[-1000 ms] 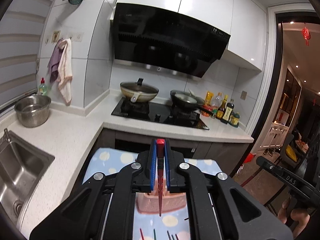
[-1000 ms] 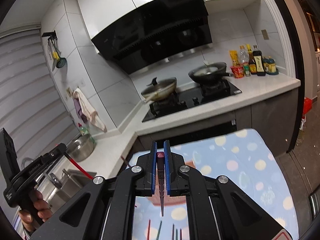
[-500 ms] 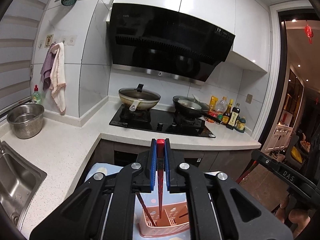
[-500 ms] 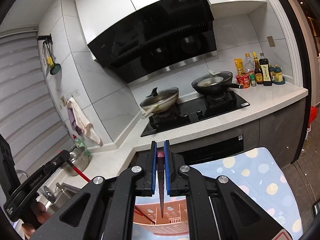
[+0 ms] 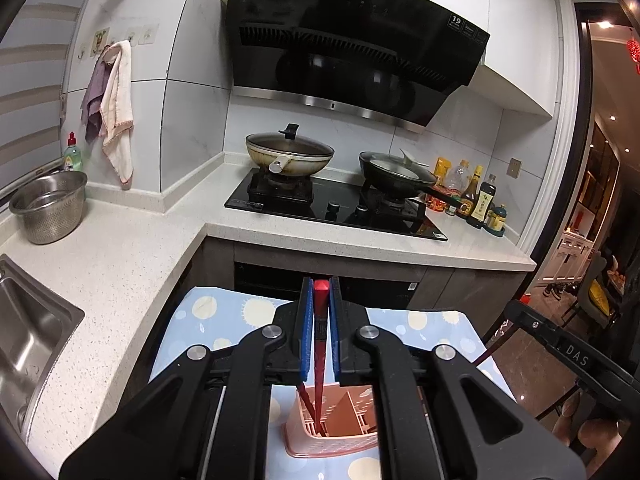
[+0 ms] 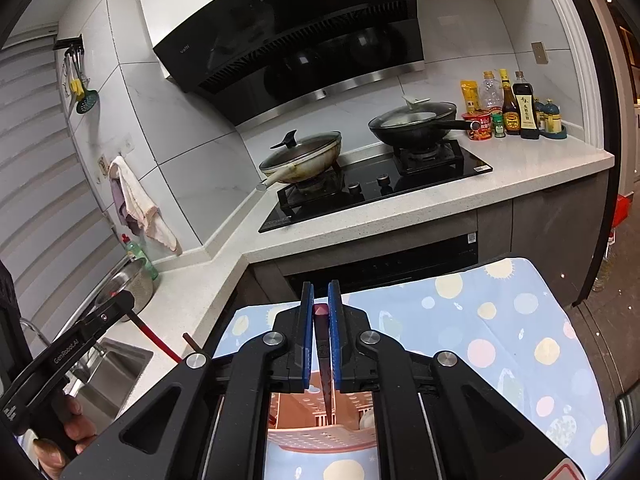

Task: Organize utensils
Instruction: 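Drop both chopsticks into the pink holder by opening both tools, then move both open tools down to the remaining chopsticks on the table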

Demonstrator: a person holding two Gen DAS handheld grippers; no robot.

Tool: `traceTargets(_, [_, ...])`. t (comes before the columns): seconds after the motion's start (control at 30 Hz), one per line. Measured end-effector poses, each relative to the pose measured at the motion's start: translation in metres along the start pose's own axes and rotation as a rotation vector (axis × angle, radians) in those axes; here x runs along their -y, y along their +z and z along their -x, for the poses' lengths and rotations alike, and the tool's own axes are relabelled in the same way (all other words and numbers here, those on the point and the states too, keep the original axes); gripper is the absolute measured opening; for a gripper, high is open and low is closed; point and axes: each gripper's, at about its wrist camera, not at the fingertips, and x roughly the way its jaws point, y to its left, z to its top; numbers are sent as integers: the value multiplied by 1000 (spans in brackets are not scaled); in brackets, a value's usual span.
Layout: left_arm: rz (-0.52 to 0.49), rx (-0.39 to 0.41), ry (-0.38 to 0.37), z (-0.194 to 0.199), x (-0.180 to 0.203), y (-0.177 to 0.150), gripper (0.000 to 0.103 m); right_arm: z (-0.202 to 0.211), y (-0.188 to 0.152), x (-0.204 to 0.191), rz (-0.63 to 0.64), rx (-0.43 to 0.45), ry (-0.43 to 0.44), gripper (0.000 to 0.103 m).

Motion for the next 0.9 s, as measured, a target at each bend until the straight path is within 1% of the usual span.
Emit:
traceTargets(0.07, [6, -4, -8, 2, 1, -1, 9, 5, -1, -1, 3, 14, -9, 11])
traceTargets(0.13, [0, 1, 3, 5, 2, -3, 20, 8, -1, -1, 9, 19, -15, 14])
traceTargets(0.17, [-2, 5, 11, 7, 2, -4, 32, 11, -2, -1, 10, 21, -15, 14])
traceTargets(0.2, [-5, 10, 17, 9, 3, -4, 38, 13, -2, -1, 11, 21, -15, 15])
traceTargets(0.4, [-2, 0, 25, 21, 3, -10, 39, 31, -10, -6, 47, 22, -30, 18])
traceTargets(0.6, [-10, -26, 39, 39, -1, -27, 40, 54, -31, -7, 65, -4, -31, 19])
traceTargets(0.7, [-13, -51, 50, 50, -4, -41, 40, 65, -47, -7, 79, -24, -35, 19])
traceTargets(0.9, [-16, -113, 74, 73, -13, -80, 40, 91, -89, -7, 108, -82, -52, 20])
